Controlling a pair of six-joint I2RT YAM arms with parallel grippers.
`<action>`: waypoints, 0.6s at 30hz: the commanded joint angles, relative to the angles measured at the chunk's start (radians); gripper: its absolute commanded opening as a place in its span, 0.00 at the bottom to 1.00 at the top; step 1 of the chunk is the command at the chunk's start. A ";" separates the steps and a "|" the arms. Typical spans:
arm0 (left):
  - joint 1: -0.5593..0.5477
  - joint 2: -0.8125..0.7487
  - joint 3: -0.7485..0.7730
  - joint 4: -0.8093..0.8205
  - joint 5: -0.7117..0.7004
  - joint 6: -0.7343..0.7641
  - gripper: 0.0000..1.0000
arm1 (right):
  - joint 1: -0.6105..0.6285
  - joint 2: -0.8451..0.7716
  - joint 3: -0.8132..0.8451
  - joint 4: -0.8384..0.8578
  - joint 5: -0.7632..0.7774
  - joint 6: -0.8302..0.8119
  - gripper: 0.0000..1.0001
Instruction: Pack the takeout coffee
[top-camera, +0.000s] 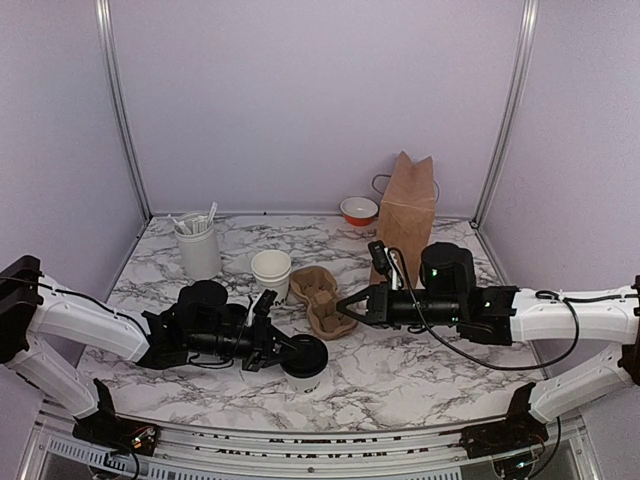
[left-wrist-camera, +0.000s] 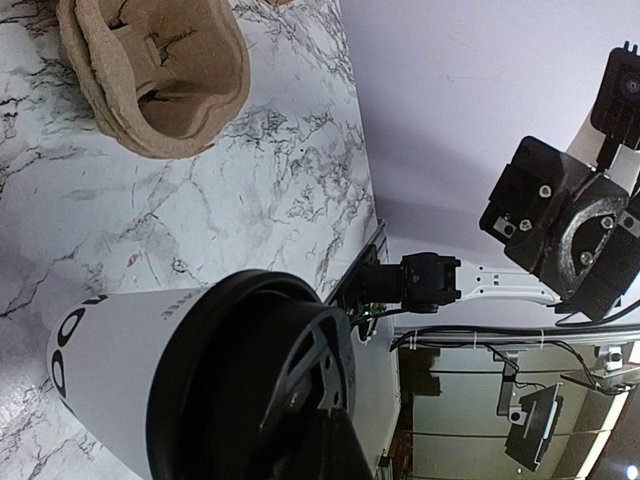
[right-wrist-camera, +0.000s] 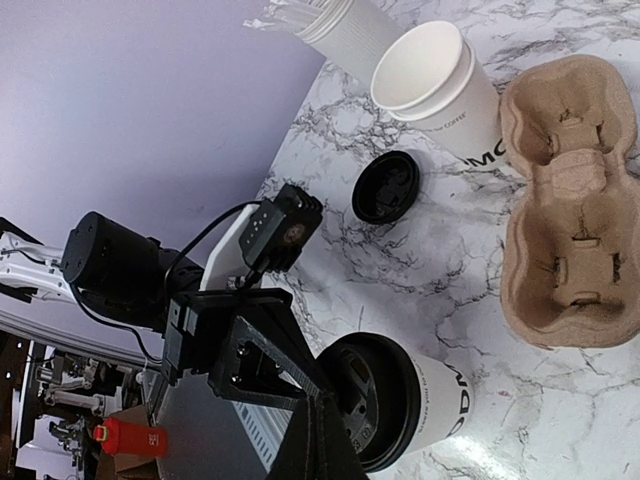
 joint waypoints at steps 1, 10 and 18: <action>0.001 0.007 -0.013 -0.026 0.012 -0.009 0.00 | -0.004 -0.031 -0.006 0.013 0.007 0.000 0.00; 0.000 -0.114 0.089 -0.033 0.047 0.057 0.00 | -0.005 -0.022 0.002 0.019 -0.001 -0.009 0.00; 0.000 -0.061 0.060 0.008 0.066 0.041 0.00 | -0.005 -0.020 -0.004 0.027 -0.001 -0.006 0.00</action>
